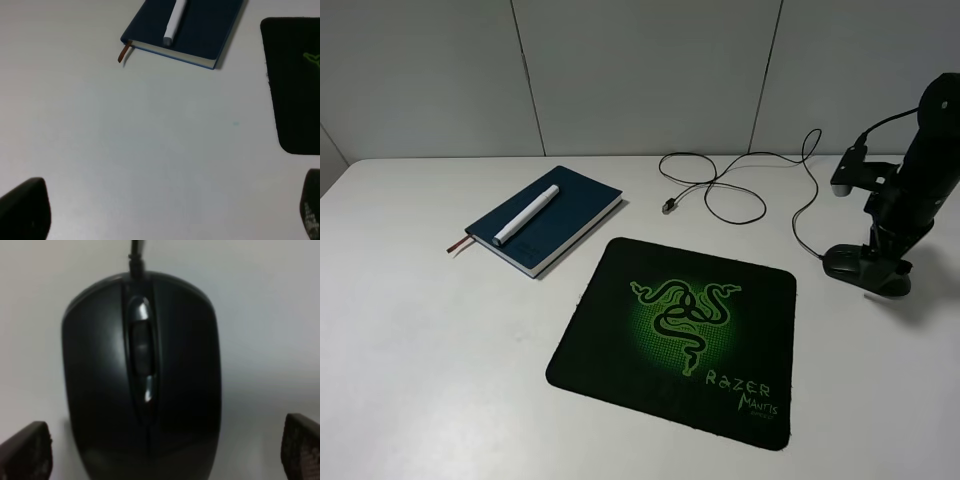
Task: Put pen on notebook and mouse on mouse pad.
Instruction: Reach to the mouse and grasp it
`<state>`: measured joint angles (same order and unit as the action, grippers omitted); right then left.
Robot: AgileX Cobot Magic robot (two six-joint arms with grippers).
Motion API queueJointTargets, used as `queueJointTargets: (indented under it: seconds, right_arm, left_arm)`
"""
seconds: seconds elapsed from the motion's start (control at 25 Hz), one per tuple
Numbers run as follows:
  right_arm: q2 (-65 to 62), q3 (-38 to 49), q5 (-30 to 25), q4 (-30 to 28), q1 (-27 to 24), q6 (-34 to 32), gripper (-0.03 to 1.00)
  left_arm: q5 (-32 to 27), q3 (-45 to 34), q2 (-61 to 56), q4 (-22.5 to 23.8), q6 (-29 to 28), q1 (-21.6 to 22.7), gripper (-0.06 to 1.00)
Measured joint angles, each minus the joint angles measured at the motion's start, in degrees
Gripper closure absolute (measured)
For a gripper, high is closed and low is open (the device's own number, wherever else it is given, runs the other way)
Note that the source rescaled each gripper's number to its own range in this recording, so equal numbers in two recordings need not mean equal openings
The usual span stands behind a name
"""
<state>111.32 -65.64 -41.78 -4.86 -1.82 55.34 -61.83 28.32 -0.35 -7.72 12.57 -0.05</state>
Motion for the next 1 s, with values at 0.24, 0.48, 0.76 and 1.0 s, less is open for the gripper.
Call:
queueJointTargets:
  seconds: [0.24,0.48,0.76,1.0]
  right_arm:
    - [0.5,0.0,2.0,0.0,0.0,0.0,-0.03]
    - [2.4,0.0,2.7,0.0,0.0,0.0,-0.03]
    - [3.6,-0.1,2.6,-0.1,0.0,0.0,-0.03]
    - [3.7,-0.2,2.2,0.1,0.0,-0.1,0.93]
  left_arm:
    - [0.0,0.0,0.0,0.0,0.0,0.0,-0.05]
    - [0.0,0.0,0.0,0.0,0.0,0.0,-0.05]
    - [0.0,0.0,0.0,0.0,0.0,0.0,-0.05]
    - [0.0,0.0,0.0,0.0,0.0,0.0,-0.05]
